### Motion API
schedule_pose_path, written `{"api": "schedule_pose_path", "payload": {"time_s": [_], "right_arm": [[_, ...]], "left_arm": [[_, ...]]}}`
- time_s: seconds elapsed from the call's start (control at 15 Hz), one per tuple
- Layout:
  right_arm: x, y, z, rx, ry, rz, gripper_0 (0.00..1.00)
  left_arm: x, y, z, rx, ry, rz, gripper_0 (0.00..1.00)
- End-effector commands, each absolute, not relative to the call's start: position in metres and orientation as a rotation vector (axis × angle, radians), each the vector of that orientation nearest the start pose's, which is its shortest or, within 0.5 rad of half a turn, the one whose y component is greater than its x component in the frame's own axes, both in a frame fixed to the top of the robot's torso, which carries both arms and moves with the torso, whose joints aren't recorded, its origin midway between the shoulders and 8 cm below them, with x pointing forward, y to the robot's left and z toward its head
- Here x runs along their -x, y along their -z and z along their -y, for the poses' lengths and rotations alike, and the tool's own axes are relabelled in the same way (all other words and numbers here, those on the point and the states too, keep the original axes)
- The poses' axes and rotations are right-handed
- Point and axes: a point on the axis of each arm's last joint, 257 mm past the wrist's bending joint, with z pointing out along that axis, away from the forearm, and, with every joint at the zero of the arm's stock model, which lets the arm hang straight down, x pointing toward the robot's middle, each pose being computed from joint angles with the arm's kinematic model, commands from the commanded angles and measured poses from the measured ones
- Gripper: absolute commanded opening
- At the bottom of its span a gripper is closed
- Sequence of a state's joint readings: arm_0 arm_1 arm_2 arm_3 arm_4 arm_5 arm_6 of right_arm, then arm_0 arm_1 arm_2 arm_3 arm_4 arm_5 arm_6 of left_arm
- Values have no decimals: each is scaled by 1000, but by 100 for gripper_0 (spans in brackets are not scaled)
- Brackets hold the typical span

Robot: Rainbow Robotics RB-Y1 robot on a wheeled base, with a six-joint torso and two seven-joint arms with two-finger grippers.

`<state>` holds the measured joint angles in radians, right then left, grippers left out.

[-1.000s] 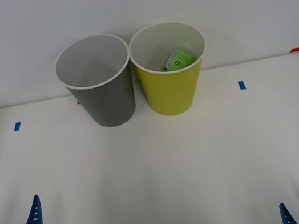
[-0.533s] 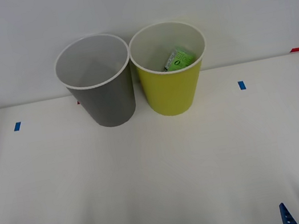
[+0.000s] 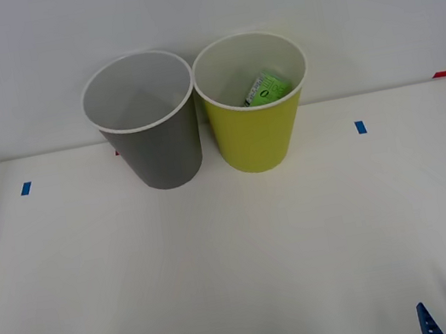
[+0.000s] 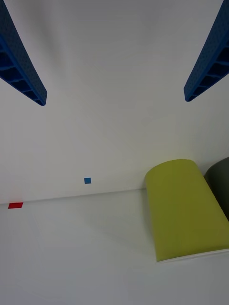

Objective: Put cans in the gray bin and PET bottles in the light green bin.

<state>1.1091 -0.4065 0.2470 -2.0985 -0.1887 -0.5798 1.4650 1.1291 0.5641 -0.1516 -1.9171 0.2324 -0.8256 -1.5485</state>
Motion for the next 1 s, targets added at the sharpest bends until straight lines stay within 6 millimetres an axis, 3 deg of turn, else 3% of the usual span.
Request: {"api": "schedule_pose_path", "payload": {"time_s": [0.07,1.0], "right_arm": [[-214,242,261,-47,-124,-1612,100],[-214,242,261,-47,-124,-1612,100]], "left_arm": [[-172,252,-321,-174,-34,-1590,100],[-172,252,-321,-174,-34,-1590,100]]}}
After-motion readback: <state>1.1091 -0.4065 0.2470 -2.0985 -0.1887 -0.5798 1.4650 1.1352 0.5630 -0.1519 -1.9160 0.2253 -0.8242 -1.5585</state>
